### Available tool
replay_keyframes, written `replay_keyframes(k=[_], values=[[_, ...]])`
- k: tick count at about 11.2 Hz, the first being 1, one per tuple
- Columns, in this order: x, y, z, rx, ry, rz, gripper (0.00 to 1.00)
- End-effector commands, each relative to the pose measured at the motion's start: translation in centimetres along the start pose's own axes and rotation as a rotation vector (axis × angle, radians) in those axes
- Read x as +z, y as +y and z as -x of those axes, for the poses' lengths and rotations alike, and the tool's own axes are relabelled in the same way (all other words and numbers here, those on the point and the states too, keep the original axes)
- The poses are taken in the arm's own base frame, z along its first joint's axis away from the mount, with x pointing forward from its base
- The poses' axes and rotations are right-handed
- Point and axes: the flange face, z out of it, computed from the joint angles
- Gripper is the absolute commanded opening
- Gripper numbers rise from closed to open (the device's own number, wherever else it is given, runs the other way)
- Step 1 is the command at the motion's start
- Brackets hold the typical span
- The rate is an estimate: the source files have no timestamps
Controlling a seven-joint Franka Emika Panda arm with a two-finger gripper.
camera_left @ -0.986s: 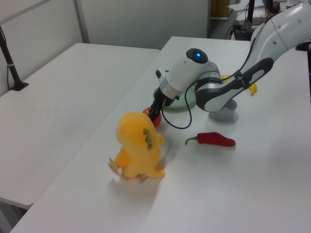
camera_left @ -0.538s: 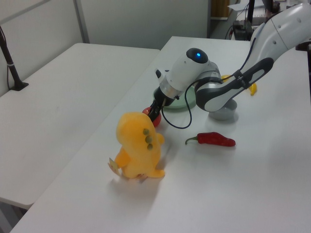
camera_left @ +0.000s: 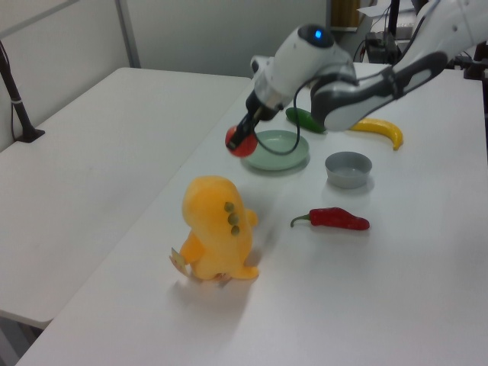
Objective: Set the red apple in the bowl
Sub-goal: 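Lift the apple and carry it over the small grey bowl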
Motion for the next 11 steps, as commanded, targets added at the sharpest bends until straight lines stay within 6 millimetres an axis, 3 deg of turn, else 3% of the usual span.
replay_keyframes(k=[1,3,7,9,11], values=[[-6.9,2.7,-0.2,0.069,-0.019,0.037,0.06],[-10.4,4.1,-0.5,0.120,-0.079,0.064,0.06],[-17.0,6.8,3.5,0.152,-0.233,0.123,0.08],[-18.5,7.5,6.7,0.129,-0.378,0.145,0.08],[-17.4,7.8,9.7,0.090,-0.507,0.148,0.08]])
